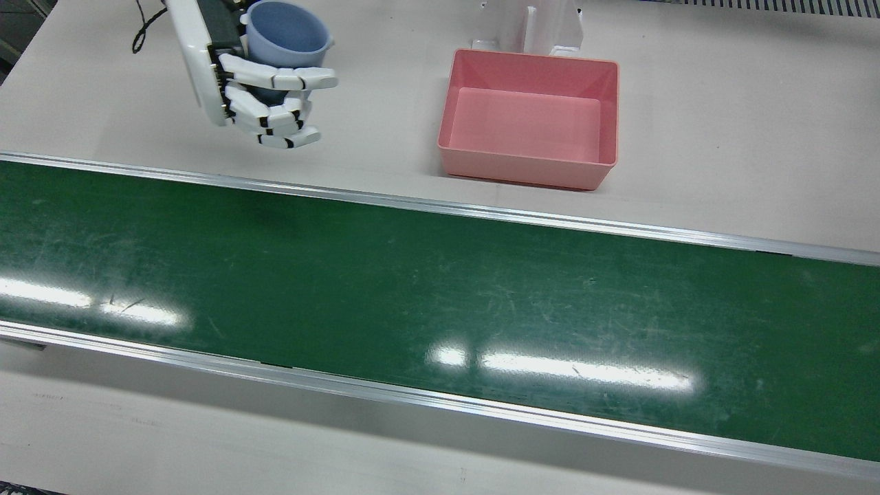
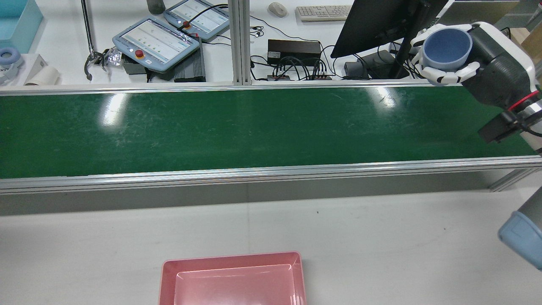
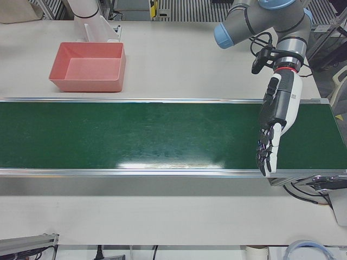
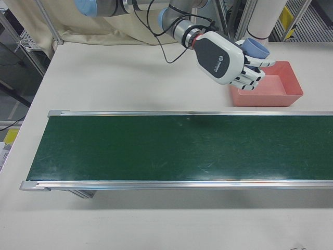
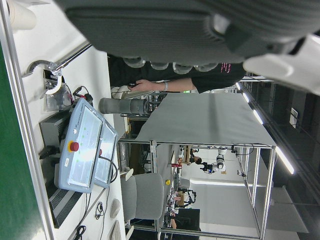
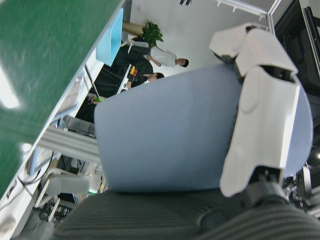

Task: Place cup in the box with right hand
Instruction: 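Lift the cup with the right hand and carry it toward the pink tray, then lower the cup into the pink tray and open the right hand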

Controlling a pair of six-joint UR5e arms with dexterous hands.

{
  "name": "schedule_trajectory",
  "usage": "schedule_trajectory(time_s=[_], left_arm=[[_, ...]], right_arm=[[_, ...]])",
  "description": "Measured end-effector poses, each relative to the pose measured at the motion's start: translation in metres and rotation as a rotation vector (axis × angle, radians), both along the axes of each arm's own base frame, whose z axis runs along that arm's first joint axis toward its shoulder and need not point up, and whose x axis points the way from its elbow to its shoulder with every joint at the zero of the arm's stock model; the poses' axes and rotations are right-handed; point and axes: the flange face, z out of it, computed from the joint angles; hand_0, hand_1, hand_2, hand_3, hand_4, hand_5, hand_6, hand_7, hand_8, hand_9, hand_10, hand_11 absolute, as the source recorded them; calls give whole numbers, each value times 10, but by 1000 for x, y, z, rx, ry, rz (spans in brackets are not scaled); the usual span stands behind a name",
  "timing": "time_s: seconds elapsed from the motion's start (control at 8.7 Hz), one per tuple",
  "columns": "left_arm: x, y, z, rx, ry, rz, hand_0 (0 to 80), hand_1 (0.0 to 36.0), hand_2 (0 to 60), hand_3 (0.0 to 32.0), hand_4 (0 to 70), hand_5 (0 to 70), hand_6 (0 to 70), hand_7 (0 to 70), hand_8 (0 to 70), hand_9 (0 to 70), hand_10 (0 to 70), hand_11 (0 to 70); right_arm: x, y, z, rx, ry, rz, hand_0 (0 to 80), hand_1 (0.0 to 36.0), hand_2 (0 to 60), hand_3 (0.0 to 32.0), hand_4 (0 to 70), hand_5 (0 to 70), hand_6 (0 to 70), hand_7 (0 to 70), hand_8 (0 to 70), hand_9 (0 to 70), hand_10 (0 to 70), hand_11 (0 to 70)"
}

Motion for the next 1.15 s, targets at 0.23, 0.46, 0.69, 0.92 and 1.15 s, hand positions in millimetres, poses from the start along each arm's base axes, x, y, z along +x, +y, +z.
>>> schedule_trajectory(time_s=[0.23, 0.46, 0.69, 0.92, 1.15], left_arm=[[0, 0, 0, 0, 0, 1, 0, 0, 0, 0, 0, 0, 0, 0, 0, 0, 0, 0], [0, 0, 1, -1, 0, 0, 0, 0, 0, 0, 0, 0, 0, 0, 0, 0, 0, 0], [0, 0, 1, -1, 0, 0, 0, 0, 0, 0, 0, 0, 0, 0, 0, 0, 0, 0], [0, 0, 1, -1, 0, 1, 0, 0, 0, 0, 0, 0, 0, 0, 0, 0, 0, 0], [0, 0, 0, 0, 0, 1, 0, 0, 0, 0, 0, 0, 0, 0, 0, 0, 0, 0]], right_arm=[[-71, 53, -21, 32, 15, -92, 603, 358, 600, 0, 236, 134, 210, 700, 276, 484, 177, 288], [-130, 110, -29, 45, 49, -172, 560, 184, 40, 0, 160, 65, 47, 109, 1, 16, 41, 83], [-156, 140, -32, 59, 77, -216, 444, 75, 66, 0, 133, 24, 26, 65, 0, 0, 9, 25], [-162, 148, -31, 63, 88, -230, 431, 92, 132, 0, 119, 25, 27, 70, 0, 0, 12, 28], [-162, 148, -30, 62, 87, -232, 502, 219, 316, 0, 112, 60, 40, 87, 0, 6, 28, 63]])
